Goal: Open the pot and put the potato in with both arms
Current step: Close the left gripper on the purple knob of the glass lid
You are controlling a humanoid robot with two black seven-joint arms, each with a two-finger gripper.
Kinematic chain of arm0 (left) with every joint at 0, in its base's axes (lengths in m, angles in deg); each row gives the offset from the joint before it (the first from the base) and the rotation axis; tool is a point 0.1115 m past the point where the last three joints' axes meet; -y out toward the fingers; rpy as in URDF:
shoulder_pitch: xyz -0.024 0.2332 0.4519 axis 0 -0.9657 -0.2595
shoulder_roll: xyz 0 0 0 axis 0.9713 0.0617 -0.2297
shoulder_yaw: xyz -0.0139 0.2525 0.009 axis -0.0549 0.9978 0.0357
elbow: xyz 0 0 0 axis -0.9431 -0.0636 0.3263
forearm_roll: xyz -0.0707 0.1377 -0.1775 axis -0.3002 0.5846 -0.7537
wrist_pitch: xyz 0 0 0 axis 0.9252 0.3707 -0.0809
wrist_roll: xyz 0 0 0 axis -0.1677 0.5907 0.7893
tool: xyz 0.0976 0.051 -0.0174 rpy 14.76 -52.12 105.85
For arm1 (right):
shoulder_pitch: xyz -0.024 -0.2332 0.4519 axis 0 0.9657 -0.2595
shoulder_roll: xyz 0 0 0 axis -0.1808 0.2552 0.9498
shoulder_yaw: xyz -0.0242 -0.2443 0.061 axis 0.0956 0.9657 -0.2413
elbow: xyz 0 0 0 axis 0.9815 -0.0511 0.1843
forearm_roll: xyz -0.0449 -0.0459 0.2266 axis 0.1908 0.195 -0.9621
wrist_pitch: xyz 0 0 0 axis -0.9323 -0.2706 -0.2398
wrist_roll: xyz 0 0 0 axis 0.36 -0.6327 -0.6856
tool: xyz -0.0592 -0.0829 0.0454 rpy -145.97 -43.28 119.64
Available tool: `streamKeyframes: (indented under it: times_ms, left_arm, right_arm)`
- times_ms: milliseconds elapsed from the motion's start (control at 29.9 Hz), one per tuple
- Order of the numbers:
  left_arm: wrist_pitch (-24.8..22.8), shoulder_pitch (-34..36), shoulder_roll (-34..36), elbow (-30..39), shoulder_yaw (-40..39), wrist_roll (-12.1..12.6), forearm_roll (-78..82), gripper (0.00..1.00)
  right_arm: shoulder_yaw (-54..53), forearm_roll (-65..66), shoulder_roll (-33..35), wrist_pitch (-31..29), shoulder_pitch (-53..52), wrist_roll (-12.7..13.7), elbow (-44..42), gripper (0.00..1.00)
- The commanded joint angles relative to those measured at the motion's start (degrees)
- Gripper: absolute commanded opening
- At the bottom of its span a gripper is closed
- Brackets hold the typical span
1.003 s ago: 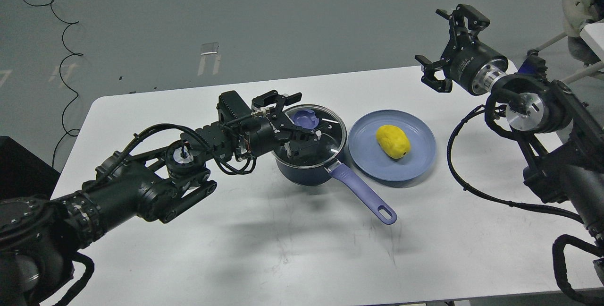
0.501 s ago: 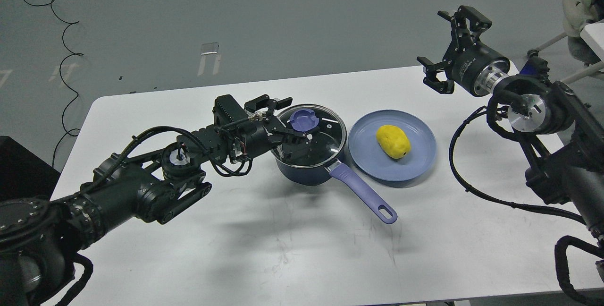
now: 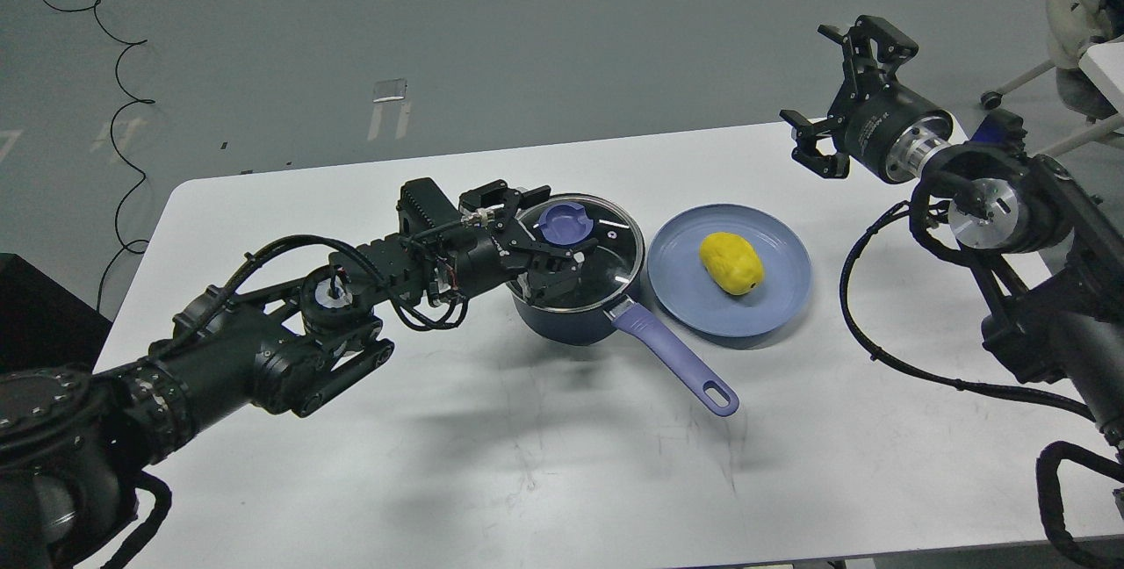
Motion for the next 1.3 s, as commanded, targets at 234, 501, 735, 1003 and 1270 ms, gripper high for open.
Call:
streamKeyframes:
  times_ms: [234,501,735,1003,1270]
  left_arm:
    - [-0.01,-0.09,0.12,-0.01,0.01,-1.48,0.02,0.84]
    - [-0.01,-0.09,0.20,-0.19,0.53,-1.22,-0.06,0.80]
    - [-0.01,-0.09,0.29,-0.27,0.80,-1.14,-0.06,0.72]
    - [-0.01,0.08,0.38,-0.27,0.71,-1.14,0.02,0.57]
    - [-0.01,0.61,1.25,0.95,0.54,-1.57,-0.41,0.57]
  right_arm:
    - [0.00,0.00,0.26,-0.09,0.42,0.00,0.00,1.00]
    - [0.00,0.00,0.18,-0.09,0.42,0.00,0.00,1.00]
    - [0.00,0.00,0.18,-0.01,0.42,0.00,0.00,1.00]
    - [0.00,0.00,0.35,-0.01,0.42,-0.09,-0.08,1.00]
    - [0.00,0.00,0.35,-0.01,0.42,-0.09,-0.08,1.00]
